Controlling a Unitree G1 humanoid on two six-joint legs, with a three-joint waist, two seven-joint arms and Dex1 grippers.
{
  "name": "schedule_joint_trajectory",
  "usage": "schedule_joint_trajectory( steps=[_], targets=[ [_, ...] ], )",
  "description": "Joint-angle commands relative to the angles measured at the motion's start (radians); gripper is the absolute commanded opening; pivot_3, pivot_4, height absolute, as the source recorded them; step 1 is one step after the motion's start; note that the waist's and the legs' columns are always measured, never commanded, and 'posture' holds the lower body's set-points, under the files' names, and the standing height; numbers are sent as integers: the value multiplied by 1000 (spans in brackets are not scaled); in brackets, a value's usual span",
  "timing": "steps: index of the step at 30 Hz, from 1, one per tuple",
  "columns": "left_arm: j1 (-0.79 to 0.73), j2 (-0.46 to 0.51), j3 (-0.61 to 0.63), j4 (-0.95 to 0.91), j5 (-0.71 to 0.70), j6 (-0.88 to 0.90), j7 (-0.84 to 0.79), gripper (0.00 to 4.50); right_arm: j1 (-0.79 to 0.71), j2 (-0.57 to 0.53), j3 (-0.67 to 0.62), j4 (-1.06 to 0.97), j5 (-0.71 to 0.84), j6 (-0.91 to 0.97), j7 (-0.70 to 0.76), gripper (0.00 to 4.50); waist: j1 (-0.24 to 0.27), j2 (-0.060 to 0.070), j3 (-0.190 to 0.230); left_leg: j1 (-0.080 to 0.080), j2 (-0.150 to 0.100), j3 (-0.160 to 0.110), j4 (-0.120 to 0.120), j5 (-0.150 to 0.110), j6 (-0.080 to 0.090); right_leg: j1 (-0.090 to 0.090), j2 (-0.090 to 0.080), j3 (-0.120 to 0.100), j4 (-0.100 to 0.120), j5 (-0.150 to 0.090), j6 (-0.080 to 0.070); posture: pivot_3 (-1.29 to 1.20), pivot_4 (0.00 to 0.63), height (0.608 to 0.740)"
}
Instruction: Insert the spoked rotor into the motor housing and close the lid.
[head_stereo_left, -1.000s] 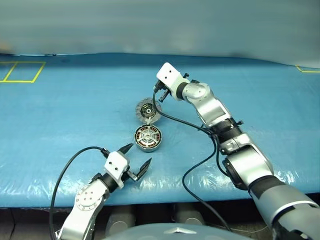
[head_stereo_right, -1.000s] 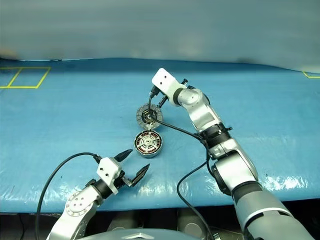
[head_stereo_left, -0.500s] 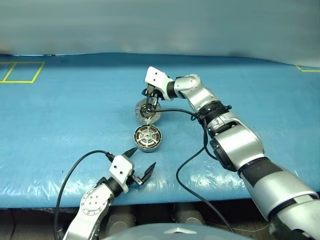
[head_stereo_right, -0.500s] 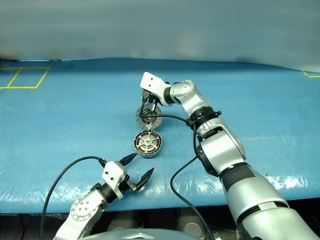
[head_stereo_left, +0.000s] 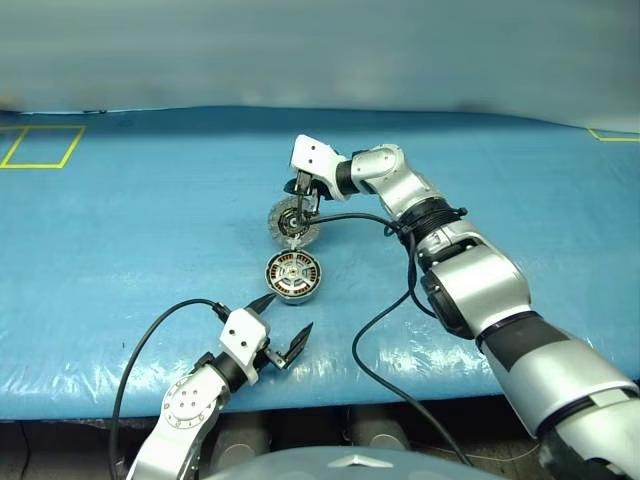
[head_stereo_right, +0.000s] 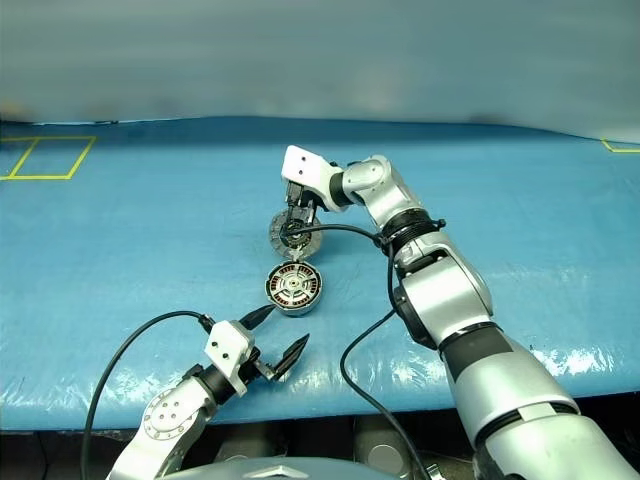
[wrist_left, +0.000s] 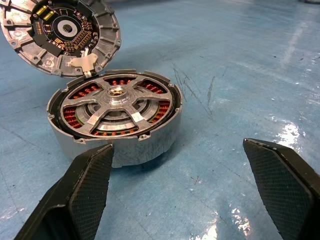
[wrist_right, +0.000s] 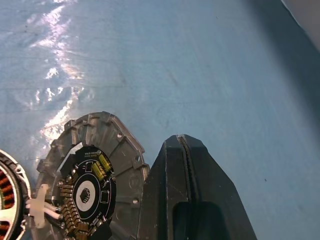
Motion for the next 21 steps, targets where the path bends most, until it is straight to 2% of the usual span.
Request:
schedule_joint_trajectory(
  steps=[1,8,12,15,21],
  targets=[
    [-13,-5,-11,-17,-5,-9,-5,4500,-11,-16,-8,-81,22,23,115,22,0,0,0,0,0,0,0,0,0,0,0,0,0,0,0,0,150,740],
    [-28,-7,-12,-6,-5,-5,-11,4500,58,-62,16,-300,38,110,261,22,6,0,0,0,-1,-1,1,0,0,0,-1,-1,1,0,0,0,150,740],
    [-37,-7,-11,0,-7,-3,-14,4500,160,-89,26,-512,76,232,325,22,12,0,0,0,-1,-1,1,0,0,0,-2,-1,1,0,0,0,150,740],
    [-38,-6,-10,4,-7,-5,-16,4500,276,-111,36,-709,105,342,332,22,20,0,0,0,-1,-2,1,0,0,1,-4,-2,1,0,0,0,150,740],
    [-53,-4,-16,16,-10,-1,-26,4500,469,-135,23,-988,168,529,258,22,25,0,0,0,-1,-3,2,0,0,1,-3,-2,2,0,0,0,150,740]
  ],
)
